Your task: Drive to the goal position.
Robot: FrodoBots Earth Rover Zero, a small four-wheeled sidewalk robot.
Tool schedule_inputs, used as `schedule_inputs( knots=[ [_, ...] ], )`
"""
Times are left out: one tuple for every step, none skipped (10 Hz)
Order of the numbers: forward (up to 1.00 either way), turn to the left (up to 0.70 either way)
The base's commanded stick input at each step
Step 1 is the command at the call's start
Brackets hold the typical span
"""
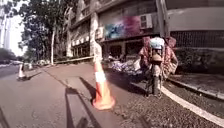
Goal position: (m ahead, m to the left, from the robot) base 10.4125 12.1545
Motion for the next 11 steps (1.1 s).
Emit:
schedule_inputs(
  knots=[
    [0.7,-0.14],
    [0.7,-0.14],
    [0.7,-0.14],
    [0.7,-0.14],
    [0.7,-0.14],
    [0.7,-0.14],
    [0.7,-0.14],
    [0.7,-0.14],
    [0.7,-0.14],
    [0.7,-0.14],
    [-0.08,-0.23]
  ],
)
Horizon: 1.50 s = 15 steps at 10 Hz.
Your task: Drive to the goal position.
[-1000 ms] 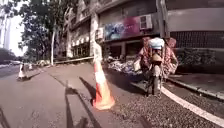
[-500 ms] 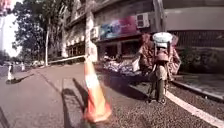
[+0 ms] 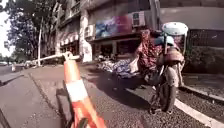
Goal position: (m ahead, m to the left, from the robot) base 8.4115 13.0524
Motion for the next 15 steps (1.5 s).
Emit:
schedule_inputs(
  knots=[
    [-0.45,-0.05],
    [-0.45,0.22],
    [-0.45,0.27],
    [-0.45,0.27],
    [-0.45,0.27],
    [-0.45,0.27],
    [-0.45,0.27],
    [-0.45,0.27],
    [-0.45,0.27],
    [-0.45,0.14],
    [-0.36,0.0],
    [-0.08,0.0],
    [0.0,0.0],
    [0.0,0.0],
    [-0.36,0.0]
  ],
)
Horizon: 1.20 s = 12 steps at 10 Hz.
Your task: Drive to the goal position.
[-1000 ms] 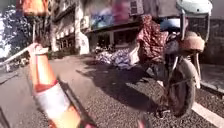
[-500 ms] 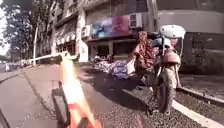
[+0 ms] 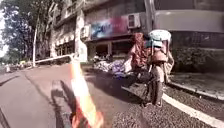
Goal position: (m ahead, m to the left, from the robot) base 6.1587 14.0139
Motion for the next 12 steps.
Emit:
schedule_inputs(
  knots=[
    [-0.45,0.0],
    [-0.45,0.0],
    [-0.45,0.0],
    [-0.45,0.0],
    [-0.45,0.0],
    [-0.45,0.0],
    [-0.45,0.0],
    [-0.45,0.0],
    [-0.45,0.0],
    [-0.45,0.0],
    [-0.45,0.0],
    [-0.45,0.0]
  ],
)
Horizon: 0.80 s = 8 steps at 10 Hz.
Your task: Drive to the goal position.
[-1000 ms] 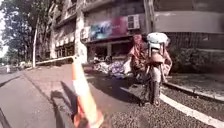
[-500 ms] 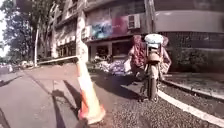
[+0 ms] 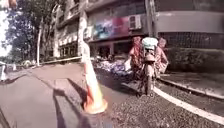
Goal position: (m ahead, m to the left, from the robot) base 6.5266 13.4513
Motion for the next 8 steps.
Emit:
schedule_inputs(
  knots=[
    [-0.45,0.0],
    [-0.45,0.0],
    [-0.18,0.0],
    [0.0,0.0],
    [0.0,0.0],
    [0.0,0.0],
    [0.0,0.0],
    [0.0,0.0]
  ],
)
